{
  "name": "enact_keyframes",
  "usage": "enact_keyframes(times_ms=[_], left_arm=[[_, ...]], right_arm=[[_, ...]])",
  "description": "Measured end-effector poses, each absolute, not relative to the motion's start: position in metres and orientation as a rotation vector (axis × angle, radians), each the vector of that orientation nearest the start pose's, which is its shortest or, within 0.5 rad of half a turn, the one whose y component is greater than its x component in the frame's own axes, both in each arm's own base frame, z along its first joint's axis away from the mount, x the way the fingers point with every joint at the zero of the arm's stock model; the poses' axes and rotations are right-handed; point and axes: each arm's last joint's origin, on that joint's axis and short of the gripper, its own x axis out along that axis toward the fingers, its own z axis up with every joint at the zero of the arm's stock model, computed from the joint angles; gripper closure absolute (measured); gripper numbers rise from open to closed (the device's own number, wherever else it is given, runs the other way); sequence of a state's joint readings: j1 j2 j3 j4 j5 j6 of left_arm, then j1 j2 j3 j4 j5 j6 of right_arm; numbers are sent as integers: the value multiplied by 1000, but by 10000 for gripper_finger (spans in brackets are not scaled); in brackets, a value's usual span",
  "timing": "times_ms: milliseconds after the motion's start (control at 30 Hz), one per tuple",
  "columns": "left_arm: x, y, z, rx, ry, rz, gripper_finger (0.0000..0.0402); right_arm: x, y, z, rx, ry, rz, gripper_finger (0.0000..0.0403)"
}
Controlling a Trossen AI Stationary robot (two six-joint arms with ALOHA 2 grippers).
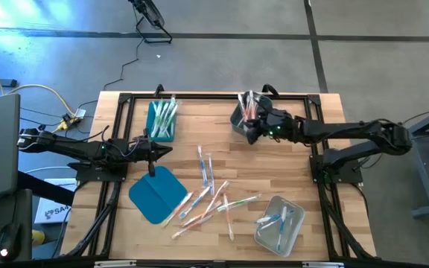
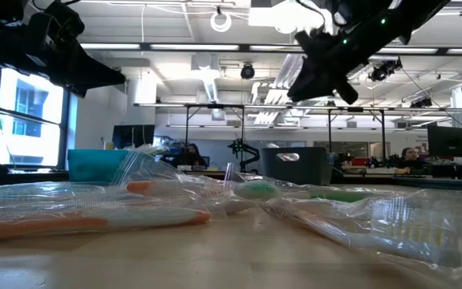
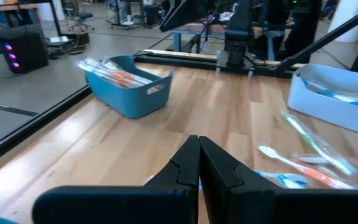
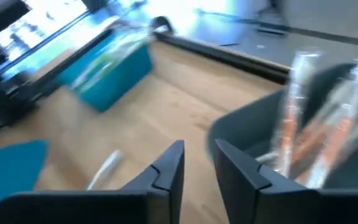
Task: Pick & Place Toothbrushes
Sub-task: Put the top left blue toothbrush into the light gray bin
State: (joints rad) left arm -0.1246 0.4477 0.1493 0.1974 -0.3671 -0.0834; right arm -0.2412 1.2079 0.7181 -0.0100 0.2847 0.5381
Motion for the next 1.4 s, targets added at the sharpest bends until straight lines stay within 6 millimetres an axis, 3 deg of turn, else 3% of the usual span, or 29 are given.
enact_keyframes(times_ms=[167, 333, 667, 1400], left_arm=[[129, -7, 194, -61, 90, 197, 401], [129, -7, 194, -61, 89, 198, 401], [129, -7, 194, -62, 89, 198, 401], [129, -7, 194, -63, 89, 198, 401]], right_arm=[[236, -56, 256, 462, 385, -443, 355], [227, -51, 265, 412, 378, -360, 367], [226, -50, 268, 308, 383, -334, 369], [226, -49, 268, 286, 391, -312, 369]])
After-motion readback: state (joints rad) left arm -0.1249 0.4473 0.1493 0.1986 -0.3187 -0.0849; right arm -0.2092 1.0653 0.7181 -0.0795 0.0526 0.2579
